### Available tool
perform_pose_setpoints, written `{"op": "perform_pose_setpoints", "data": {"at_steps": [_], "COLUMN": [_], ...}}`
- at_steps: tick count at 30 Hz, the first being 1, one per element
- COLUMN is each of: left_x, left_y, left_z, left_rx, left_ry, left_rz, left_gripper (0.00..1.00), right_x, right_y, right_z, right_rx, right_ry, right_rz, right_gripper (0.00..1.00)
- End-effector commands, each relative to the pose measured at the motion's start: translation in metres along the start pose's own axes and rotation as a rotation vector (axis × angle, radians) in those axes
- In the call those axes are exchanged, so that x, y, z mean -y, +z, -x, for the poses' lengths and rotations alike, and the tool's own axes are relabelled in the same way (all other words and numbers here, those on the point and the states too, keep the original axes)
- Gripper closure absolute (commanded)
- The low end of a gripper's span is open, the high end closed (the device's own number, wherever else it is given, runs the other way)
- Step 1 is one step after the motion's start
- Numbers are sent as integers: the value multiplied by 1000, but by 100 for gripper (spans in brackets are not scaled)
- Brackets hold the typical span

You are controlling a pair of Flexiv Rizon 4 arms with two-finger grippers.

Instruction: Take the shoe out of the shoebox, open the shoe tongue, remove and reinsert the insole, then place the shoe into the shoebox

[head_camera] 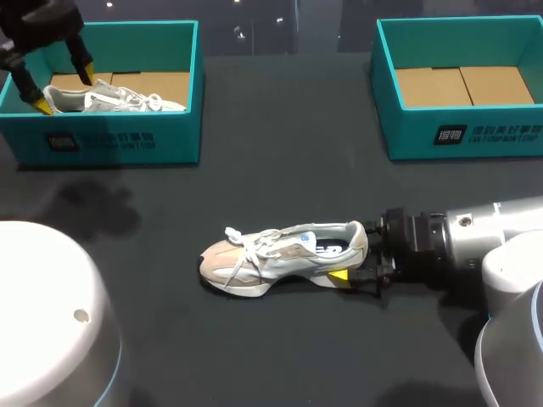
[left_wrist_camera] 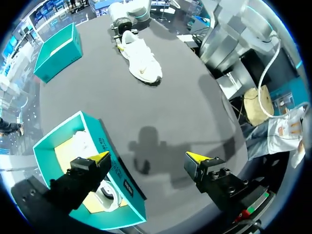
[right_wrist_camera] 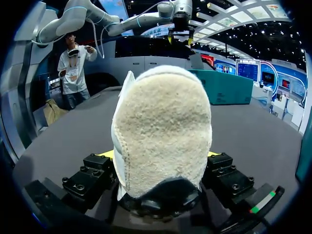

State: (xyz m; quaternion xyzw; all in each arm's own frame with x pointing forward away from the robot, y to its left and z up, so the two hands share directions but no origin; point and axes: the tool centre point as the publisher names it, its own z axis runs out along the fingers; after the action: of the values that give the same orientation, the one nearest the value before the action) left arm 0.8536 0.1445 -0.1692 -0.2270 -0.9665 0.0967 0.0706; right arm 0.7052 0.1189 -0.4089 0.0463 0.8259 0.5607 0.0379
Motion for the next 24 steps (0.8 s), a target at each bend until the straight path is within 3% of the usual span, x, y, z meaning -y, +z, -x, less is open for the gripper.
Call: {"op": "perform_pose_setpoints", "data": {"at_steps": [1, 10, 13, 17, 20, 24], "left_x": [36, 83, 98, 119, 136, 155], "left_y": [23, 32, 41, 58, 71, 83], "left_z": [-48, -48, -48, -45, -44, -40], "left_rx": [107, 109, 46, 3, 76, 57], "left_ry": [-86, -479, -579, -651, -683, -712], "left_rz": [23, 18, 13, 43, 65, 61], "left_gripper": [0, 0, 0, 0, 0, 0], "right_x": [1, 1, 1, 1, 1, 1], "right_y": [-1, -1, -1, -1, -1, -1], "right_z": [0, 0, 0, 0, 0, 0], "right_rx": [0, 0, 0, 0, 0, 0], "right_ry": [1, 1, 1, 1, 1, 1], "right_rz": [-3, -3, -3, -3, -3, -3], "right_gripper": [100, 100, 100, 100, 100, 100]}}
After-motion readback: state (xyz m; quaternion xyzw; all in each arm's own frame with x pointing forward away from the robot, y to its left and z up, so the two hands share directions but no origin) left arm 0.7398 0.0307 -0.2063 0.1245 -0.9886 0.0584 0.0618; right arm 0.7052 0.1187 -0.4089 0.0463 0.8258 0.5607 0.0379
